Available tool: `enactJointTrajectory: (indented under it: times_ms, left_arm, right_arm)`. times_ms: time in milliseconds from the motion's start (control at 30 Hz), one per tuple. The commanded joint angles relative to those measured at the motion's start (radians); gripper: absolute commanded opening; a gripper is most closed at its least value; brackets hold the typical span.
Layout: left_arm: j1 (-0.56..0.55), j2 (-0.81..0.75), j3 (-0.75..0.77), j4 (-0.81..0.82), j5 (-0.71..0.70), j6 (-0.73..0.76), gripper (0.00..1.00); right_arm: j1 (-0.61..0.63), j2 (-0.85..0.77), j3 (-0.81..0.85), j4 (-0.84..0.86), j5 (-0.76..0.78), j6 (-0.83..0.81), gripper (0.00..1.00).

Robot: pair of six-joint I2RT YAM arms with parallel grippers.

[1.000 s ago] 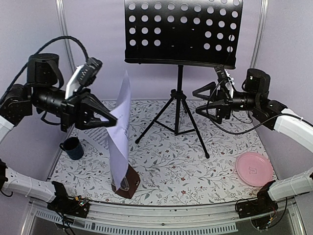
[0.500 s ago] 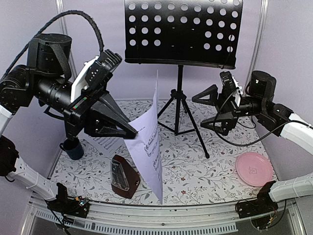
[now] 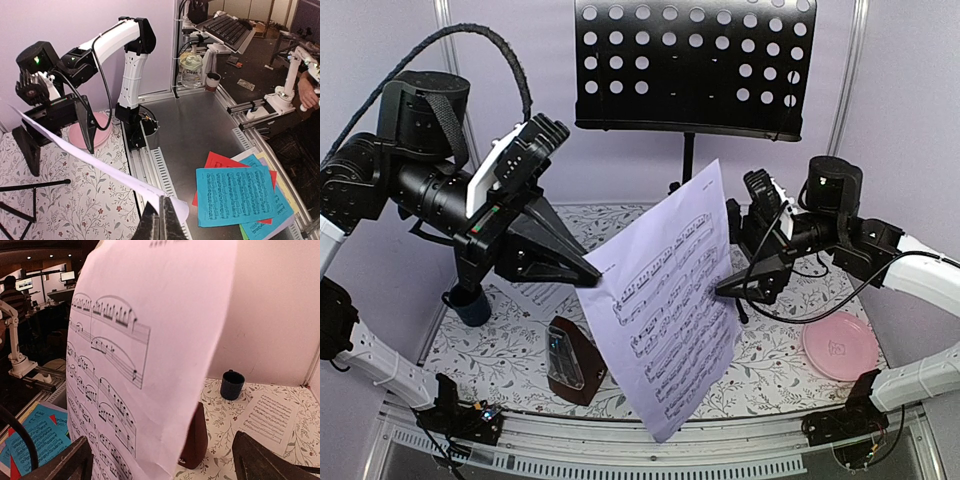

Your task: Set up the instrument practice props

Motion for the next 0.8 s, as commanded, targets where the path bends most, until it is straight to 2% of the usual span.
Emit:
enactJointTrajectory:
  times_ms: [0,67,133,367,433,533,600,633,667,767]
  left_arm:
    - [-0.015,-0.022,-0.013,0.003,-0.057,0.034,0.00]
    - [-0.015,-0.036,-0.030,0.014,-0.084,0.050,0.00]
    - [-0.015,-0.055,-0.049,0.018,-0.116,0.065,0.00]
    - [-0.013,-0.110,-0.118,0.031,-0.278,0.093,0.00]
    - [-0.013,-0.127,-0.137,0.040,-0.327,0.096,0.00]
    - [-0.010,-0.152,-0.162,0.051,-0.396,0.097,0.00]
    - [-0.005,-0.161,-0.169,0.058,-0.444,0.092,0.00]
    - [-0.001,-0.165,-0.177,0.067,-0.467,0.088,0.02]
    - [0.002,-0.170,-0.186,0.081,-0.489,0.083,0.07]
    - [0.033,-0.178,-0.220,0.134,-0.538,0.048,0.49]
  right_arm:
    - [0.070,0.016,0.009,-0.044,0.002,-0.002,0.91]
    - [0.098,0.018,0.004,-0.042,0.005,0.013,0.81]
    - [0.111,0.019,-0.003,-0.030,0.007,0.030,0.64]
    - [0.115,0.026,0.025,-0.071,0.050,0.087,0.22]
    - [0.115,0.024,0.035,-0.100,0.069,0.081,0.13]
    - [0.115,0.018,0.037,-0.134,0.102,0.076,0.08]
    - [0.115,0.011,0.036,-0.141,0.122,0.077,0.00]
    - [0.114,0.008,0.035,-0.139,0.147,0.078,0.00]
    - [0.114,0.003,0.036,-0.131,0.171,0.084,0.00]
    - [0.114,-0.014,0.036,-0.083,0.246,0.124,0.00]
